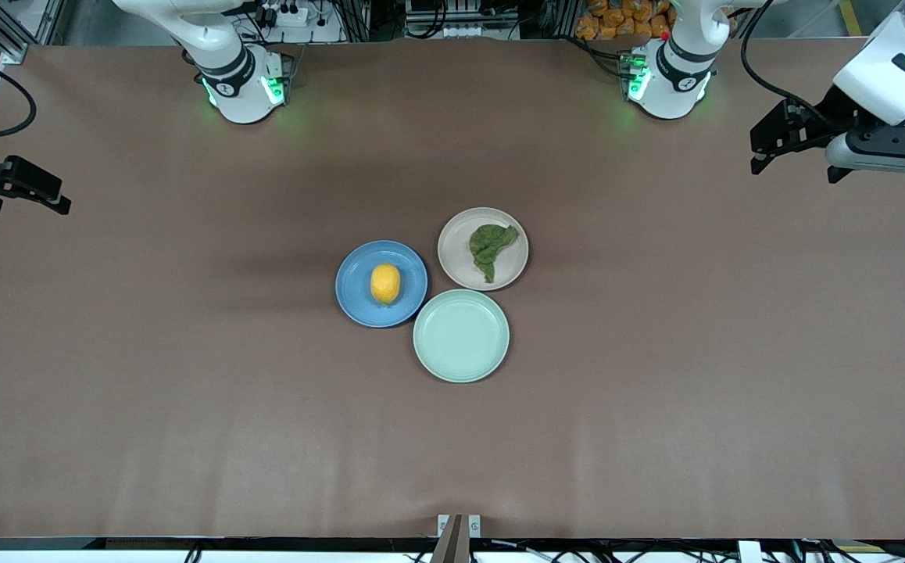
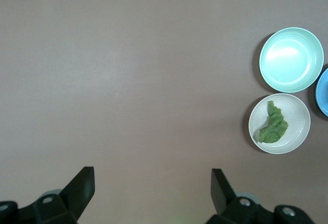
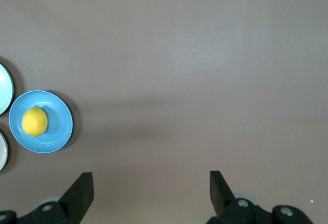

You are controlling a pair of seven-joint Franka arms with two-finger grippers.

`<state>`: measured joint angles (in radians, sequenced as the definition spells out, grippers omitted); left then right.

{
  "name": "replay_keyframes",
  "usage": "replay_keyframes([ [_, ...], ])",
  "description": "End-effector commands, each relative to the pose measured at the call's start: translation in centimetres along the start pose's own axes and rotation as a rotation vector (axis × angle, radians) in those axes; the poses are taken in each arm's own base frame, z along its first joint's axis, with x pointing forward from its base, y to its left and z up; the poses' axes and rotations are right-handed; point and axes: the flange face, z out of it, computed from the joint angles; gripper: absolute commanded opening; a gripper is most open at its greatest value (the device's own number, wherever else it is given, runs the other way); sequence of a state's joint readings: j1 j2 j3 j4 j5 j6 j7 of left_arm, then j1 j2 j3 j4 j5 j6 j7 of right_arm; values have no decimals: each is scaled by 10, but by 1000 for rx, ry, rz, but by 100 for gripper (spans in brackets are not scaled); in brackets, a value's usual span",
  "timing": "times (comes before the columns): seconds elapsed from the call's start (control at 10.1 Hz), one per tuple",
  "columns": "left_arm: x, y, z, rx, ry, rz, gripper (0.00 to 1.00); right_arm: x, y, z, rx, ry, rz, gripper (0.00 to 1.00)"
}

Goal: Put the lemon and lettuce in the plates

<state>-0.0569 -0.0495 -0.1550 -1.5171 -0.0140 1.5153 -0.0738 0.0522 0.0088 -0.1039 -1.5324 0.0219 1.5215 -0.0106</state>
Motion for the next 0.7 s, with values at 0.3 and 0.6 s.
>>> replay_keyframes([
  [0.3, -3, 4, -6, 9, -6, -1, 100, -4, 3, -2, -37, -17, 43, 100],
  [0.6, -3, 4, -5, 8, -7, 0, 100, -2, 2, -4, -38, -18, 43, 100],
])
